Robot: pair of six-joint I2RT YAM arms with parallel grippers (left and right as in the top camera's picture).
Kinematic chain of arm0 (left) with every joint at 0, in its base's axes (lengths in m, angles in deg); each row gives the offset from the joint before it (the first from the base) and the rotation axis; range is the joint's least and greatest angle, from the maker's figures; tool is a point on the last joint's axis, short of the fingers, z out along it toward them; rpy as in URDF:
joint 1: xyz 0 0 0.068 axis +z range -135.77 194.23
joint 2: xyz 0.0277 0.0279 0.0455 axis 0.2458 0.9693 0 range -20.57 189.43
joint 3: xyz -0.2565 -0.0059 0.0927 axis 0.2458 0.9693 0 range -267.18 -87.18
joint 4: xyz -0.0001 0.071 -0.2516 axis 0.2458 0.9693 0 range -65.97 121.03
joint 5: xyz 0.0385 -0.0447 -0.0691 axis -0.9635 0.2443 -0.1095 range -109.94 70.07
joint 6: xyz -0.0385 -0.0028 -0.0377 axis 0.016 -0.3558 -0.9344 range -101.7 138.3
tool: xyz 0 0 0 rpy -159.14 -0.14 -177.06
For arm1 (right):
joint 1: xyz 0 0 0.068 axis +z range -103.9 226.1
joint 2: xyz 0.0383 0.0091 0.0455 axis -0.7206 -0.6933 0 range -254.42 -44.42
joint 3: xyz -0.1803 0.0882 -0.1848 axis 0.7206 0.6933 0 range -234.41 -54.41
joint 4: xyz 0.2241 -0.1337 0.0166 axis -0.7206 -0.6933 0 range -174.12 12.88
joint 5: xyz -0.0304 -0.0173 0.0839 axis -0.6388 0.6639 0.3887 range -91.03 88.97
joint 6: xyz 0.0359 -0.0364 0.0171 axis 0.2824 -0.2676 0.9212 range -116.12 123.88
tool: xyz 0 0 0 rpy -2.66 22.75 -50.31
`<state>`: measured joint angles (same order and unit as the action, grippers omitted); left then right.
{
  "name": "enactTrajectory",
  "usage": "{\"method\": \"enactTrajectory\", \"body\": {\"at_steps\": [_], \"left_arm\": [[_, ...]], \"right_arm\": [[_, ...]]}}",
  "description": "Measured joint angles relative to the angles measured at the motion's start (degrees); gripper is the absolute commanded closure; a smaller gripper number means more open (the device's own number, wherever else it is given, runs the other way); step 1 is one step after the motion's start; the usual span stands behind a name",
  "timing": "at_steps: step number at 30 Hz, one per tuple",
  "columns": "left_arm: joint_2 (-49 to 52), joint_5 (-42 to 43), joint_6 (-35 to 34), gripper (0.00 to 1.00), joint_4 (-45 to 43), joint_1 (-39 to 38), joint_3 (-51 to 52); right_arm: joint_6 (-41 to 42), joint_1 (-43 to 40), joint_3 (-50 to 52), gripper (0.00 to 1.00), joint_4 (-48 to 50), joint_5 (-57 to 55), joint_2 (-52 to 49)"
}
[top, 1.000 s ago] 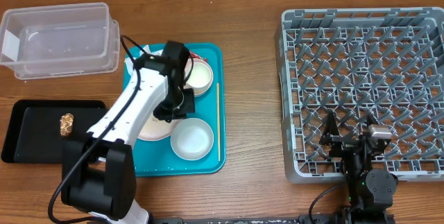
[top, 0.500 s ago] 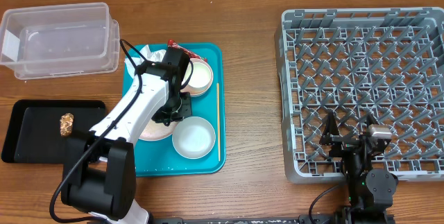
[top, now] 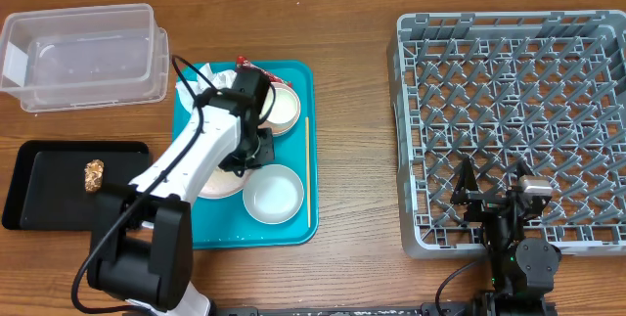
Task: Sort waste into correct bins and load items into the dishwasher
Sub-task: 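Move the left gripper to the white rice plate and grip its rim, then lift the white plate with the left gripper and carry it left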
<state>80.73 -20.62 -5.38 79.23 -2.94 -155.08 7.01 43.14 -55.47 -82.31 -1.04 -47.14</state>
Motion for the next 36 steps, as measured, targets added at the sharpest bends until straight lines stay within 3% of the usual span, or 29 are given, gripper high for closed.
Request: {"method": "enactTrajectory", "body": {"at_steps": [12, 13, 14, 15, 19, 22, 25, 36], "left_arm": [[0.0, 2.1, -1.7, 0.96, 2.9, -3.8, 1.9], [0.0, 1.7, -1.7, 0.86, 2.9, -3.8, 1.9], [0.0, 1.1, -1.8, 0.62, 2.9, -3.8, 1.9], [0.0, 0.2, -2.1, 0.50, 2.8, -3.8, 1.9], [0.0, -3.6, -2.0, 0.39, 2.3, -3.2, 1.9], [0.0, -5.6, -1.8, 0.42, 1.3, -2.4, 1.9], [0.0, -6.5, -1.7, 0.55, -0.3, -2.1, 2.1], [0.0, -6.6, 1.8, 0.58, -9.0, -2.1, 7.9]], "right_arm": [[0.0, 0.0, 0.0, 0.00, 0.0, 0.0, 0.0], [0.0, 0.0, 0.0, 0.00, 0.0, 0.0, 0.0], [0.0, 0.0, 0.0, 0.00, 0.0, 0.0, 0.0], [0.0, 0.0, 0.0, 0.00, 0.0, 0.0, 0.0], [0.0, 0.0, 0.0, 0.00, 0.0, 0.0, 0.0], [0.0, 0.0, 0.0, 0.00, 0.0, 0.0, 0.0], [0.0, 0.0, 0.0, 0.00, 0.0, 0.0, 0.0], [0.0, 0.0, 0.0, 0.00, 0.0, 0.0, 0.0]]}}
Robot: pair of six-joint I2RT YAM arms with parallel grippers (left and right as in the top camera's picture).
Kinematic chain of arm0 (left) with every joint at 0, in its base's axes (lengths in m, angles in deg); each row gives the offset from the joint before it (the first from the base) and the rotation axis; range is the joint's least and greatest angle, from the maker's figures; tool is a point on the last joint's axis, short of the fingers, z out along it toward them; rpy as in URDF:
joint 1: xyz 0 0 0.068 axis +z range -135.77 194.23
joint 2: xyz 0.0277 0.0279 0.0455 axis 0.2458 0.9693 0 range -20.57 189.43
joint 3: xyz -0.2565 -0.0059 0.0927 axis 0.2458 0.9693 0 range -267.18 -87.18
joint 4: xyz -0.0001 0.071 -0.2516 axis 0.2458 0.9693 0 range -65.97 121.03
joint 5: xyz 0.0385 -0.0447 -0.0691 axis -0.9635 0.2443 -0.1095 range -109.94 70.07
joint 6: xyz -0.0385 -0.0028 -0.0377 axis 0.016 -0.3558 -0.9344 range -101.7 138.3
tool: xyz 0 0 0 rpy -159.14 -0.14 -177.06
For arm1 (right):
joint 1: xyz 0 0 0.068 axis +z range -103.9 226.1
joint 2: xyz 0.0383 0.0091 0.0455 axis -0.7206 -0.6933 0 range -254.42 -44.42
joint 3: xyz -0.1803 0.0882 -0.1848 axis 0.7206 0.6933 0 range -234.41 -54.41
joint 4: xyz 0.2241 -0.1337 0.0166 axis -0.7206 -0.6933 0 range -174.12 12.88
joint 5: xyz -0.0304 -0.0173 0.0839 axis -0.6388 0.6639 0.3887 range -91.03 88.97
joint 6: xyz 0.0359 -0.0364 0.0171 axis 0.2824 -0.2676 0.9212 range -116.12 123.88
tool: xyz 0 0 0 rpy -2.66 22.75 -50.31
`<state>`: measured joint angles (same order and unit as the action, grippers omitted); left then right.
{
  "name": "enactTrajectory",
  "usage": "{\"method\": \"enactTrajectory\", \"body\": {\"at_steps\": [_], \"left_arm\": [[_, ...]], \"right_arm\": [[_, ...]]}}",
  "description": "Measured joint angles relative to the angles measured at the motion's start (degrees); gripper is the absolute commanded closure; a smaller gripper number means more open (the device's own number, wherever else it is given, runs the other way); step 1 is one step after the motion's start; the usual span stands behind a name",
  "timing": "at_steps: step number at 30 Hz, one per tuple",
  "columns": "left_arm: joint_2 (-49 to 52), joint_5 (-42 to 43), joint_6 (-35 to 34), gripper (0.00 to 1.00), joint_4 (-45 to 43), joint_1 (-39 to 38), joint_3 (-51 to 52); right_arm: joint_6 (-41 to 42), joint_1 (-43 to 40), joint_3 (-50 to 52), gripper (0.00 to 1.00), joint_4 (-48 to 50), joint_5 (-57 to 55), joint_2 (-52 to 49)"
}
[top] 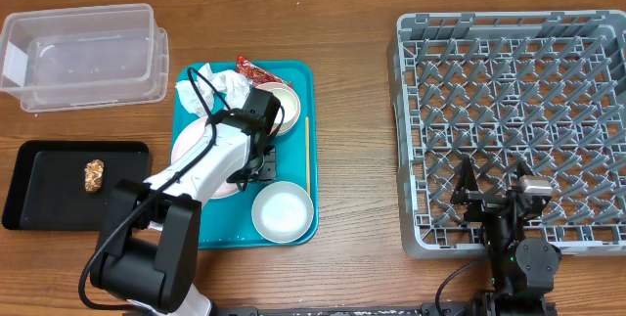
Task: Sort waste into correct bins and load items into the dishwasher
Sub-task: 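Lift the white plate with the left gripper and carry it left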
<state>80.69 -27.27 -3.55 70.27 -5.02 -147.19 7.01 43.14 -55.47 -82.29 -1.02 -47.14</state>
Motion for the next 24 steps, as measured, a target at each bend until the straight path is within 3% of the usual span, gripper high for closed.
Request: {"method": "enactTrajectory", "body": {"at_steps": [5, 7, 9, 17, 24], "left_arm": [[0.0, 0.0, 2.0, 0.76, -1.4, 0.0, 0.0], [0.0, 0.2, 2.7, 0.92, -1.6, 0.0, 0.0], [0.0, 0.5, 3.5, 0.96, -1.6, -0.2, 0.0], [-0.2, 0.2, 4.0, 0.96, -0.9, -0.2, 0.0], [-0.2, -0.9, 4.0, 0.96, 5.0, -0.2, -3.0]], "right_arm": [[0.0, 0.0, 0.0, 0.00, 0.0, 0.0, 0.0], [0.0, 0.0, 0.0, 0.00, 0.0, 0.0, 0.0], [0.0, 0.0, 0.0, 0.00, 0.0, 0.0, 0.0], [0.0, 0.0, 0.0, 0.00, 0.0, 0.0, 0.0], [0.0, 0.0, 0.0, 0.00, 0.0, 0.0, 0.0]]}}
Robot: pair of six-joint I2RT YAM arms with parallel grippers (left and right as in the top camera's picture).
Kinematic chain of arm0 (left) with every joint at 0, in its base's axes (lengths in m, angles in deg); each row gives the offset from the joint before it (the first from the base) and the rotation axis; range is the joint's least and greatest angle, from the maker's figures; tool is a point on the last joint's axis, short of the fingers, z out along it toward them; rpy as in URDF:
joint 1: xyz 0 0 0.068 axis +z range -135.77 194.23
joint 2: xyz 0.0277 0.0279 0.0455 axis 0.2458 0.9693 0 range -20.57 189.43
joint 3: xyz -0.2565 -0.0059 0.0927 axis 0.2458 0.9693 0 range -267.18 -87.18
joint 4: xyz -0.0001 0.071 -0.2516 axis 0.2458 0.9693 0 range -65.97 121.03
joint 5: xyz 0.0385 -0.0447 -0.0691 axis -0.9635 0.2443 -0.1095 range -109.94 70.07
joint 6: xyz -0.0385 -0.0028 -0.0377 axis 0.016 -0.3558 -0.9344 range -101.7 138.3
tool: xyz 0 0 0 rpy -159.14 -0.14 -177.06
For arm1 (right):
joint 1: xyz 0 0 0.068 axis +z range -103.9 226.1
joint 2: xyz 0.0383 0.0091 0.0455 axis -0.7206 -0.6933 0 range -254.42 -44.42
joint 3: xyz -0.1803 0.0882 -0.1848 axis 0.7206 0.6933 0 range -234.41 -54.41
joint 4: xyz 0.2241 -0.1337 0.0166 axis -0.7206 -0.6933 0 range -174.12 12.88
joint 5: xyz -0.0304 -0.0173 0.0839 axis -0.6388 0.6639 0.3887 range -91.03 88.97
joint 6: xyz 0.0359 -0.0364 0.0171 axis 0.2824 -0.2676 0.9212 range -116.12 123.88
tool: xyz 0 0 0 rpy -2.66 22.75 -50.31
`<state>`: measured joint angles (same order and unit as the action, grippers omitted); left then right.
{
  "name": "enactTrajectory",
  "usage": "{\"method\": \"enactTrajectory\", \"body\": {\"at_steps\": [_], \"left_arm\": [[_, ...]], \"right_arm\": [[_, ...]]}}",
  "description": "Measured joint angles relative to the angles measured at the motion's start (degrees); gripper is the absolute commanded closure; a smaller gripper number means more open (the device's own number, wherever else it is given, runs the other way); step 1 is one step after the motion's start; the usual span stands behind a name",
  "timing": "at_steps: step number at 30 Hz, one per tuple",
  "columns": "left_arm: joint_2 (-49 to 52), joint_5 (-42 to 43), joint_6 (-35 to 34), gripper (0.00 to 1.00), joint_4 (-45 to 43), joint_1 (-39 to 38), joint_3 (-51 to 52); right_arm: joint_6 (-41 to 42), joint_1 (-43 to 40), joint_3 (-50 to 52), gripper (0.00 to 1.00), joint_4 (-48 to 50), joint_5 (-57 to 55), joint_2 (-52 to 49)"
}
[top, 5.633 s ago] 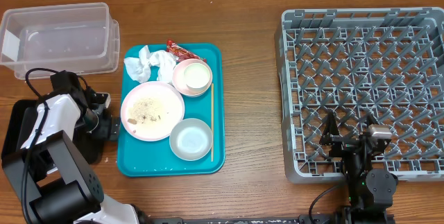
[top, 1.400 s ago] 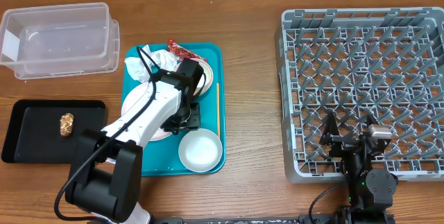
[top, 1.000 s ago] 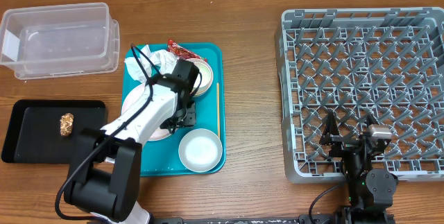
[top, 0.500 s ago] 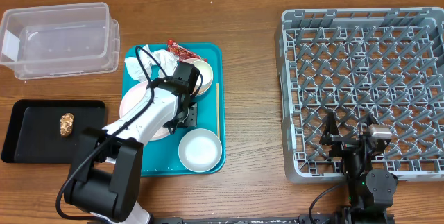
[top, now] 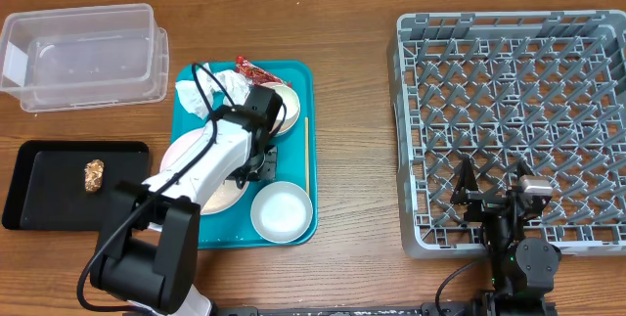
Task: Sort waste into correct bins and load items into the dishwasher
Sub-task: 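Lift the white plate with the left gripper and carry it left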
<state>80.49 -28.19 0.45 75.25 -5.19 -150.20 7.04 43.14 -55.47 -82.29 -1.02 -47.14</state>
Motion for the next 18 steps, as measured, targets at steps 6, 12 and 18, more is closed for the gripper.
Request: {"method": "enactTrajectory", "body": {"at_steps": [6, 12, 18], "left_arm": [[0.0, -2.7, -0.2, 0.96, 7.2, 0.1, -6.8], [0.0, -3.4, -0.2, 0.96, 13.8, 2.4, -15.0], [0.0, -4.0, -0.2, 0.96, 17.9, 6.7, -22.7]], "right_arm": [[0.0, 0.0, 0.0, 0.00, 0.0, 0.0, 0.0], [0.0, 0.0, 0.0, 0.00, 0.0, 0.0, 0.0], [0.0, 0.0, 0.0, 0.00, 0.0, 0.0, 0.0]]}}
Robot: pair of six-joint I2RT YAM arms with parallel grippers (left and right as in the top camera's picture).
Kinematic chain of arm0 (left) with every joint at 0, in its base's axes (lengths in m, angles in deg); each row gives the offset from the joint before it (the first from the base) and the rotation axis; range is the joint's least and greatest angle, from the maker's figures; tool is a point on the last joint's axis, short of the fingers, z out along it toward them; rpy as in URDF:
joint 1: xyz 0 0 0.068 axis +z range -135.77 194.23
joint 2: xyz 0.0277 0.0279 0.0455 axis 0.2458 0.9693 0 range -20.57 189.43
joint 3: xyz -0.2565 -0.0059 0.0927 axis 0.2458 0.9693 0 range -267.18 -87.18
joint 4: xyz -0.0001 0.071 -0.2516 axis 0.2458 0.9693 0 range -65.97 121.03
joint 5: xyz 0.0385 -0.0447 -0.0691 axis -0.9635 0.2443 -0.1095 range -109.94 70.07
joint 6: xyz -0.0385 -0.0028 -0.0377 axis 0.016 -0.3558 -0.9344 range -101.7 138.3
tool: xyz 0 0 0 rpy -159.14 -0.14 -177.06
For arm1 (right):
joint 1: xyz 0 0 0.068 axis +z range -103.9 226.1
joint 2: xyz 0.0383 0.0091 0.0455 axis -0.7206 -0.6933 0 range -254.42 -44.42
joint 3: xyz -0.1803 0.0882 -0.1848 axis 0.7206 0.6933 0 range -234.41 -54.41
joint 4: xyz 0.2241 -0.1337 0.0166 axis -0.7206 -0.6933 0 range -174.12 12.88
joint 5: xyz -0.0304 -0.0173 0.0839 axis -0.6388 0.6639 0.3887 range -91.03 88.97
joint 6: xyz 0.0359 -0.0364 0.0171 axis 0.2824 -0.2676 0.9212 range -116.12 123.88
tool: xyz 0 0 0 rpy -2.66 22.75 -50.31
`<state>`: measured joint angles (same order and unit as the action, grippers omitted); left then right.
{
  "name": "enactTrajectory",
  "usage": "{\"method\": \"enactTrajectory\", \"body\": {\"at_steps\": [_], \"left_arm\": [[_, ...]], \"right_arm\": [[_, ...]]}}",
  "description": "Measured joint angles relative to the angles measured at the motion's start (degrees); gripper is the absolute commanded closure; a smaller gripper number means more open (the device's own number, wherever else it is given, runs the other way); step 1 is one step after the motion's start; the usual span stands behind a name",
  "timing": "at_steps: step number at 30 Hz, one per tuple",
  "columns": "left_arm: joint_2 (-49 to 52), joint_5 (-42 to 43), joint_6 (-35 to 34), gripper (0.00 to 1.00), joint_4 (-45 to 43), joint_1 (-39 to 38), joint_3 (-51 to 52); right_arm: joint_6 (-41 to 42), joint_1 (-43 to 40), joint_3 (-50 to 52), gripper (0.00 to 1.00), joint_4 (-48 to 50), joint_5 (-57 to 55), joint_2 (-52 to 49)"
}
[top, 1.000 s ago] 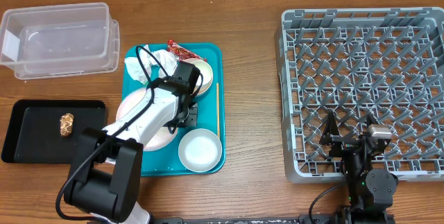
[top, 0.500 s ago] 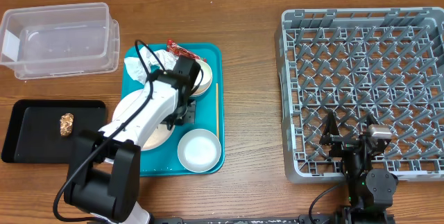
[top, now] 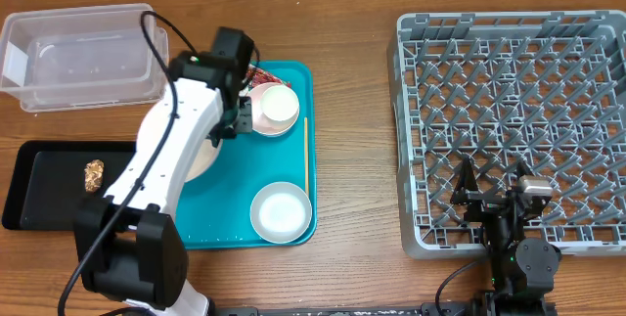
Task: Sort waste into correct bins and load items into the dishwasher
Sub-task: 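Lift the white plate with the left gripper and carry it left, then tilt the plate over the black tray to dump the rice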
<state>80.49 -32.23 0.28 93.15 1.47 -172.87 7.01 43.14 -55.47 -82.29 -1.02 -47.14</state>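
A teal tray (top: 293, 174) holds a white bowl (top: 280, 208) at its front and a smaller white bowl (top: 277, 107) at its back. A thin chopstick (top: 305, 155) lies along its right side. A white plate (top: 202, 155) shows partly under my left arm. A red wrapper (top: 256, 70) peeks out behind the small bowl. My left gripper (top: 238, 118) points down just left of that bowl; its jaws are hidden by the wrist. My right gripper (top: 492, 191) rests open at the front edge of the grey dish rack (top: 509, 32).
A clear plastic bin (top: 83, 54) stands at the back left. A black tray (top: 39, 203) at the front left holds a brown food scrap (top: 94, 174). Bare wooden table lies between the teal tray and the rack.
My left arm has swung back and left, the wrist now over the tray's back left corner. The crumpled white tissue there is covered by the arm. The right arm has not moved.
My left gripper was down on the plate in the tray's middle, with the front bowl close beside it. Then that bowl lay nearer the tray's front right corner and the gripper stayed by the plate. Now the gripper is at the tray's back, left of the small bowl.
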Motion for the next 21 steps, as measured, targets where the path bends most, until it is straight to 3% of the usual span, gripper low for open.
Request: {"method": "enactTrajectory", "body": {"at_steps": [12, 21], "left_arm": [[0.0, 0.7, 0.0, 0.96, -0.2, 11.2, -5.1], [0.0, 16.5, 0.3, 0.96, -4.5, 27.6, -5.1]], "right_arm": [[0.0, 0.0, 0.0, 0.00, 0.0, 0.0, 0.0], [0.0, 0.0, 0.0, 0.00, 0.0, 0.0, 0.0]]}}
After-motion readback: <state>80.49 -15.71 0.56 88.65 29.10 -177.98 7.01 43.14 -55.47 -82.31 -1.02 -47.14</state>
